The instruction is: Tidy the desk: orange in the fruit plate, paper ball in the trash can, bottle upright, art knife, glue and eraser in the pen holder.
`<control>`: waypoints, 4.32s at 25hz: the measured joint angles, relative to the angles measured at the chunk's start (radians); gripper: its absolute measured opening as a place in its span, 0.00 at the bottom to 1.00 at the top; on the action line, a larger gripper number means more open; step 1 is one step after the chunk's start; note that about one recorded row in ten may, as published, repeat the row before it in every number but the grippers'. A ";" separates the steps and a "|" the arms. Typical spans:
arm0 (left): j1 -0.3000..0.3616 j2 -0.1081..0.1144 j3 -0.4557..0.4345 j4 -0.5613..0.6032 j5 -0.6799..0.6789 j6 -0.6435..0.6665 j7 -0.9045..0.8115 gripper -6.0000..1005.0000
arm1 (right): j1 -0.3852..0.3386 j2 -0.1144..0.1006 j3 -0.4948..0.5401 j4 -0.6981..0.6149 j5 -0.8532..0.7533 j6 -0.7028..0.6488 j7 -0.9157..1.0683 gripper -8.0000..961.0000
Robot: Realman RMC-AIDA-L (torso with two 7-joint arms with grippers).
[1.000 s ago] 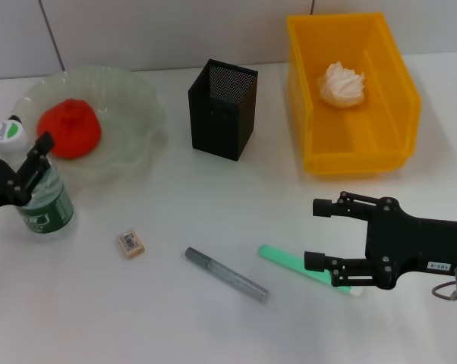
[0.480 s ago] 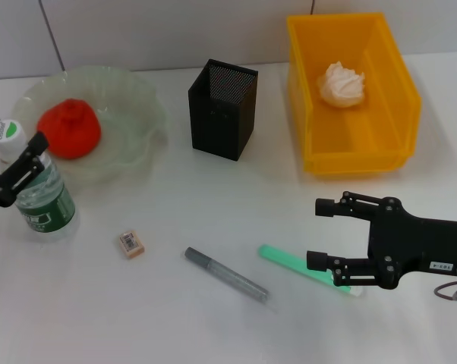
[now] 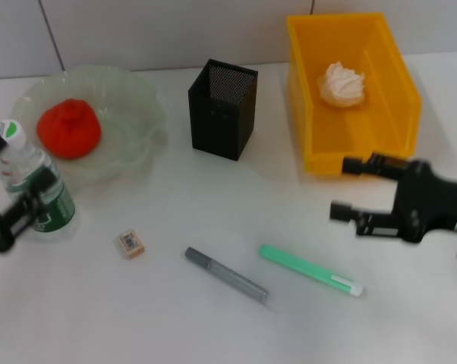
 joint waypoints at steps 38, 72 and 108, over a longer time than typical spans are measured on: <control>0.008 -0.009 -0.001 -0.011 0.373 0.005 0.048 0.79 | 0.372 0.002 -0.401 -0.762 -0.845 -0.263 1.060 0.86; -0.025 -0.008 -0.024 0.002 0.371 0.049 0.006 0.79 | 0.448 0.020 -0.646 -0.545 -0.976 -0.085 1.301 0.86; -0.021 -0.006 -0.015 0.012 0.374 0.057 0.006 0.79 | 0.477 0.021 -0.749 -0.407 -0.934 0.053 1.337 0.86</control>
